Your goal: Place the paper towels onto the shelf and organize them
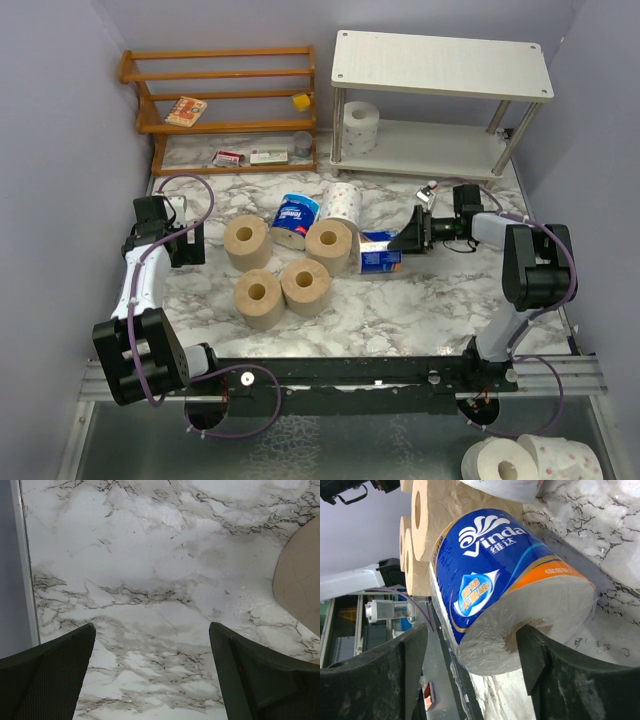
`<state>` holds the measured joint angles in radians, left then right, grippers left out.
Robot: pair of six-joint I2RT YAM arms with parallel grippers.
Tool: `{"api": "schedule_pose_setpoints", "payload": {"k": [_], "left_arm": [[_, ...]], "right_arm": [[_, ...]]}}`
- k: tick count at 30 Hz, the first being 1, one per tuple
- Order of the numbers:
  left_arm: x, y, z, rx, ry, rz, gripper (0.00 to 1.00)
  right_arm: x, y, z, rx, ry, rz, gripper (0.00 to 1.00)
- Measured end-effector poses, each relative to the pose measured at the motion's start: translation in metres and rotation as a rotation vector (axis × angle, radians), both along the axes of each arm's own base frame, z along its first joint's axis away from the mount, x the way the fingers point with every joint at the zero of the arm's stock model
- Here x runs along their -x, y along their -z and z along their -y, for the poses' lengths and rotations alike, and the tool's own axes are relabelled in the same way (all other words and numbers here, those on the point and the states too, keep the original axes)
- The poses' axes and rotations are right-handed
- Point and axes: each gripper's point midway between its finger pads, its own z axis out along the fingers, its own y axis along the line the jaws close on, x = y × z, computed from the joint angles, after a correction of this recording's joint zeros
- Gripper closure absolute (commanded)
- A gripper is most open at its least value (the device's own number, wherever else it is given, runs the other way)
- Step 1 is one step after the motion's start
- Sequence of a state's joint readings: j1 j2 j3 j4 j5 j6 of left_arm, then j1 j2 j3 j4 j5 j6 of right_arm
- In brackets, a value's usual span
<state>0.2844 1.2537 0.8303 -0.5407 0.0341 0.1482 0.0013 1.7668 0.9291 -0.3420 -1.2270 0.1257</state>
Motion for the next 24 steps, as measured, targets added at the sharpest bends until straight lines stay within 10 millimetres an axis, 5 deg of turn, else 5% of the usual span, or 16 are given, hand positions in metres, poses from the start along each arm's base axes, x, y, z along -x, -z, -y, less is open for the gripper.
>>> {"api": "schedule_pose_setpoints", "payload": {"k": [4, 5, 6, 8, 9, 16, 22, 24], "left_arm": [[0.000, 0.000, 0.000, 0.000, 0.000, 0.000, 0.01], [0.000, 0.000, 0.000, 0.000, 0.000, 0.000, 0.01], [0.000, 0.000, 0.000, 0.000, 0.000, 0.000, 0.01], [0.000, 0.000, 0.000, 0.000, 0.000, -0.001, 0.01], [0.000, 0.000, 0.000, 0.000, 0.000, -0.001, 0.01], [0.000, 0.000, 0.000, 0.001, 0.000, -0.002, 0.01], [0.000, 0.001, 0.000, 0.001, 0.000, -0.003, 0.01], [0.001, 0.001, 0.000, 0.001, 0.000, -0.004, 0.01]], "right_arm": [[0.005, 0.004, -0.004, -0.011, -0.013, -0.013, 0.37], [0.006, 0.004, -0.005, -0.013, -0.015, -0.014, 0.43], [0.008, 0.005, -0.007, -0.016, -0.020, -0.019, 0.55], [0.009, 0.008, -0.010, -0.018, -0.029, -0.021, 0.96], [0.010, 0.008, -0.011, -0.022, -0.031, -0.032, 0.99], [0.005, 0.001, -0.014, -0.035, -0.063, 0.002, 0.99], [-0.019, -0.021, 0.001, 0.162, -0.074, 0.228, 0.99], [-0.036, -0.065, 0.006, 0.218, -0.060, 0.425, 0.99]]}}
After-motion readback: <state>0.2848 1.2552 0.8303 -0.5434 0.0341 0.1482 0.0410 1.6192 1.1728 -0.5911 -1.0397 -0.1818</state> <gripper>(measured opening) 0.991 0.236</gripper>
